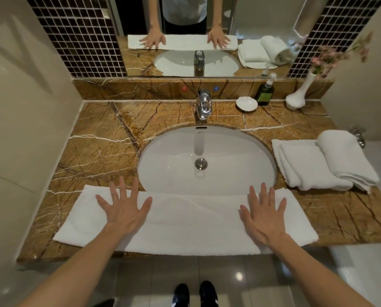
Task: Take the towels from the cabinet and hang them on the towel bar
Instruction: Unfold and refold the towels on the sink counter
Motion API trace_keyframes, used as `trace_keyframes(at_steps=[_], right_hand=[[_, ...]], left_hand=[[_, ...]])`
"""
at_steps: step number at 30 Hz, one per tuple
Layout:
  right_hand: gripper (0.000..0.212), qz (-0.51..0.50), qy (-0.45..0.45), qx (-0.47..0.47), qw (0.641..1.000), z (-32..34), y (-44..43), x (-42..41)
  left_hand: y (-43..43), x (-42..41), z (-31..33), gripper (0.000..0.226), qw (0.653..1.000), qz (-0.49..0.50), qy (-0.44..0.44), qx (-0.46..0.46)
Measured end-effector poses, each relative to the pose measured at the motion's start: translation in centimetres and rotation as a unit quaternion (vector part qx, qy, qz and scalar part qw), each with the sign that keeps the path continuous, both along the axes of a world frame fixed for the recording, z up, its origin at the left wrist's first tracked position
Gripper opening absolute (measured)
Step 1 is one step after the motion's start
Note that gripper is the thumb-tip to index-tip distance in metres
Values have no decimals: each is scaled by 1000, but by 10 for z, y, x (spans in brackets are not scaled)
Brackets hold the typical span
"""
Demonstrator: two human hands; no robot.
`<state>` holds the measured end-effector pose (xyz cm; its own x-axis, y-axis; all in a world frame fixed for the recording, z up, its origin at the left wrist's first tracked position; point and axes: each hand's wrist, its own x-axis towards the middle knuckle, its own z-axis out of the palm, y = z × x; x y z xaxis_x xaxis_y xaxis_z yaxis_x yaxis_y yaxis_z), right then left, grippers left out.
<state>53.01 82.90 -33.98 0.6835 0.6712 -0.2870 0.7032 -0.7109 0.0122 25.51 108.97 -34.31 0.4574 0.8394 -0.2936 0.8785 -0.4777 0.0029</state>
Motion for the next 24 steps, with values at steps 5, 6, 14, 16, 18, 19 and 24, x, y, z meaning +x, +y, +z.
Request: trace_keyframes(at_steps=[5,6,14,16,18,19,24], right_hand=[[72,-15,10,26,999,28,4,6],[71,-17,11,38,999,35,3,8],[61,-14,-44,98,994,80,-26,48],[61,-23,-52,95,994,87,-37,65],[61,-31,-64,87,994,92,-49,84],[61,-33,-72,88,993,93,-56,95],[57,-48,-90,83,991,98,-92,159]], left_hand=[[-2,43,19,72,993,-102,-62,-5],[-5,54,23,68,990,-124,-73,-9],[-55,169,68,53,942,-302,-147,-2],[-75,200,77,48,928,-340,-152,6],[-98,231,84,47,920,-364,-146,6],[-110,246,86,47,917,-373,-143,5],[-165,316,90,50,904,-409,-121,-10]])
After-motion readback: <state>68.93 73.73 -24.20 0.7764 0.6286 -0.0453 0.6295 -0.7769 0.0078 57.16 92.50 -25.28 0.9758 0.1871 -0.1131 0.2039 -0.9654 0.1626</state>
